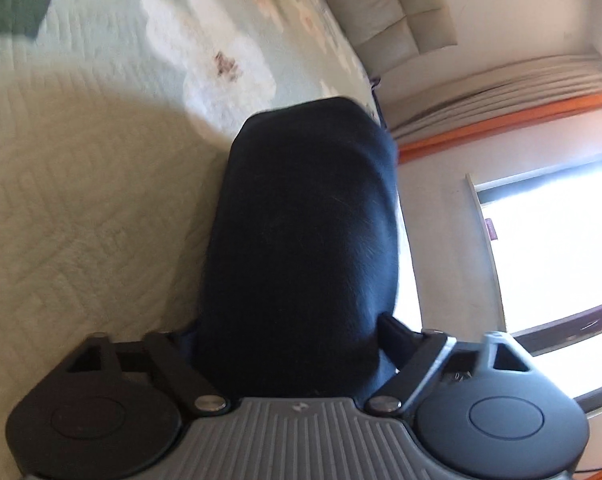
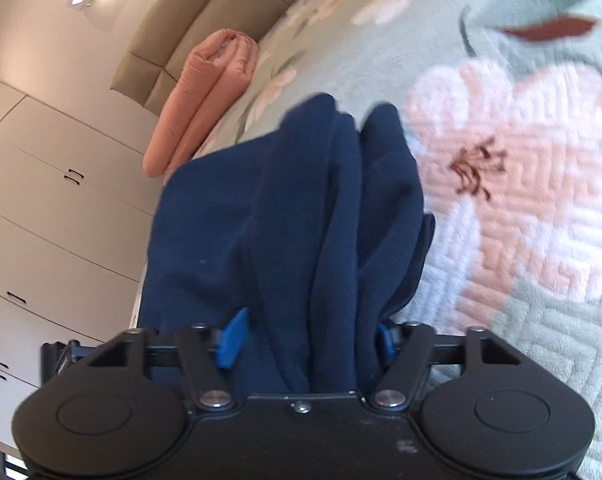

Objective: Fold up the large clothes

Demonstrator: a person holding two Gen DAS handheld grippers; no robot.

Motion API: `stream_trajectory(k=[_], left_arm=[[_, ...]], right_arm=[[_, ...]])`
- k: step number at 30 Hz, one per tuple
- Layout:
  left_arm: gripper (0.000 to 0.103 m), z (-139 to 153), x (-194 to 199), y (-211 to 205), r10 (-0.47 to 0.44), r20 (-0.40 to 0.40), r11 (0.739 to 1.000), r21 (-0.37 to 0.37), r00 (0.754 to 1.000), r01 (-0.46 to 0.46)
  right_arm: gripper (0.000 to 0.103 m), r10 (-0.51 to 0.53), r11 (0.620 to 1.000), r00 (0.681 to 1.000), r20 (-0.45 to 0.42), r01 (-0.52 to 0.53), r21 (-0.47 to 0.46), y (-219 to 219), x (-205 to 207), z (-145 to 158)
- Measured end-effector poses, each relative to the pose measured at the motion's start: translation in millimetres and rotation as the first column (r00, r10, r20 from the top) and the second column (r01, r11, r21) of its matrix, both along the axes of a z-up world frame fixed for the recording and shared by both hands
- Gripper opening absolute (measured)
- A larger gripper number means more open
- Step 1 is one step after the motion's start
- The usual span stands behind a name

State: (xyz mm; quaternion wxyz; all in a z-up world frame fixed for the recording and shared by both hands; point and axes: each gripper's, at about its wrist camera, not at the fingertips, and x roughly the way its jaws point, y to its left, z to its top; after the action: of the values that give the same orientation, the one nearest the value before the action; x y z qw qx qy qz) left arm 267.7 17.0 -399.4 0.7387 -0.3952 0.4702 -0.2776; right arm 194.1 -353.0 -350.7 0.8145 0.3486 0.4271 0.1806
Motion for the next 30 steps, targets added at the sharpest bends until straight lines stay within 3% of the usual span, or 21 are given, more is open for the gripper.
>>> stream_trajectory(k=[3, 8, 13, 16, 21, 25, 26, 27, 28, 30], left_arm=[[0.068, 18, -17, 2, 0.016, 0.055, 0.999, -0.041, 0.998, -0.014], [0.067, 57, -61, 17, 0.045, 0.118, 0.993, -0.114, 0.992, -0.032], [0.069, 94, -124, 73, 0.081, 0.131, 0.984, -0.168, 0.988, -0.059], [0.070, 106, -168, 115, 0.085, 0.118, 0.984, -0.169, 0.989, -0.064], [0.073, 95, -235, 189, 0.096, 0.052, 0.991, -0.100, 0.994, -0.091], [0.074, 22, -273, 232, 0.181, -0.056, 0.983, -0.021, 0.982, -0.182], [0.073, 5, -280, 237, 0.207, -0.069, 0.978, -0.007, 0.976, -0.208], [0.073, -7, -287, 240, 0.228, -0.054, 0.972, -0.039, 0.972, -0.230], [0.073, -15, -295, 246, 0.246, -0.024, 0.964, -0.097, 0.969, -0.247], [0.074, -18, -301, 251, 0.247, 0.018, 0.964, -0.110, 0.969, -0.244]], right_arm=[[0.063, 0.011, 1.000, 0.999, 0.038, -0.011, 0.004, 5, -8, 22], [0.063, 0.068, 0.997, 0.989, 0.130, -0.061, -0.055, 38, -38, 83], [0.063, 0.137, 0.987, 0.971, 0.194, -0.117, -0.113, 98, -96, 135], [0.063, 0.149, 0.985, 0.971, 0.188, -0.129, -0.114, 141, -134, 146], [0.063, 0.159, 0.983, 0.982, 0.099, -0.148, -0.111, 205, -178, 111], [0.063, 0.136, 0.981, 0.991, -0.002, -0.135, -0.142, 232, -186, 40], [0.071, 0.122, 0.982, 0.992, -0.014, -0.122, -0.141, 232, -187, 25], [0.078, 0.115, 0.986, 0.993, -0.007, -0.115, -0.117, 228, -187, 17], [0.079, 0.109, 0.990, 0.994, 0.012, -0.107, -0.092, 224, -190, 14], [0.082, 0.120, 0.989, 0.992, 0.045, -0.115, -0.091, 220, -193, 12]])
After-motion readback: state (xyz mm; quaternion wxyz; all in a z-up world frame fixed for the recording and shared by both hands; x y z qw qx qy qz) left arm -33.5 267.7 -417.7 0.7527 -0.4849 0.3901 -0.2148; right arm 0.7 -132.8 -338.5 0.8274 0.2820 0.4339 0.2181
